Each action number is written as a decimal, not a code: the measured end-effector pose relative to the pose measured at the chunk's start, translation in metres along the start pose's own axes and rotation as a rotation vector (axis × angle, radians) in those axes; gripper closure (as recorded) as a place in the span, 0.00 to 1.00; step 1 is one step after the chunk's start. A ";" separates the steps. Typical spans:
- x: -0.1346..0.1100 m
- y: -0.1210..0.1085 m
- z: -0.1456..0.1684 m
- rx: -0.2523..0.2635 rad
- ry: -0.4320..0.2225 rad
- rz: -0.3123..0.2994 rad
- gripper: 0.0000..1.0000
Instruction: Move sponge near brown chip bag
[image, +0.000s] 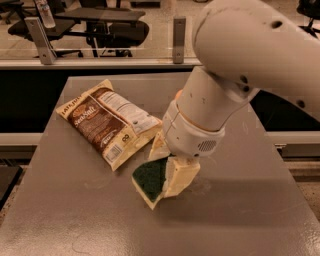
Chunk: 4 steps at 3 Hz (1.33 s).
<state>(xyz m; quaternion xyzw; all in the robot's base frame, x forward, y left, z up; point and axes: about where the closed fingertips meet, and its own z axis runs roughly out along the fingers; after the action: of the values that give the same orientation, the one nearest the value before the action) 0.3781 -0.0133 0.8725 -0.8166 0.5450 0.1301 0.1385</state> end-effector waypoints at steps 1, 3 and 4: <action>-0.009 -0.034 0.005 0.042 0.001 0.059 0.76; -0.004 -0.065 0.011 0.094 0.037 0.109 0.29; 0.003 -0.072 0.011 0.110 0.052 0.121 0.05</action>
Offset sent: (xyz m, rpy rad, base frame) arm 0.0645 0.0365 -0.0062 0.0047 -0.0337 -0.1652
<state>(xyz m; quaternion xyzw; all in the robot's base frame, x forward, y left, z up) 0.4455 0.0150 0.8671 -0.7764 0.6032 0.0867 0.1609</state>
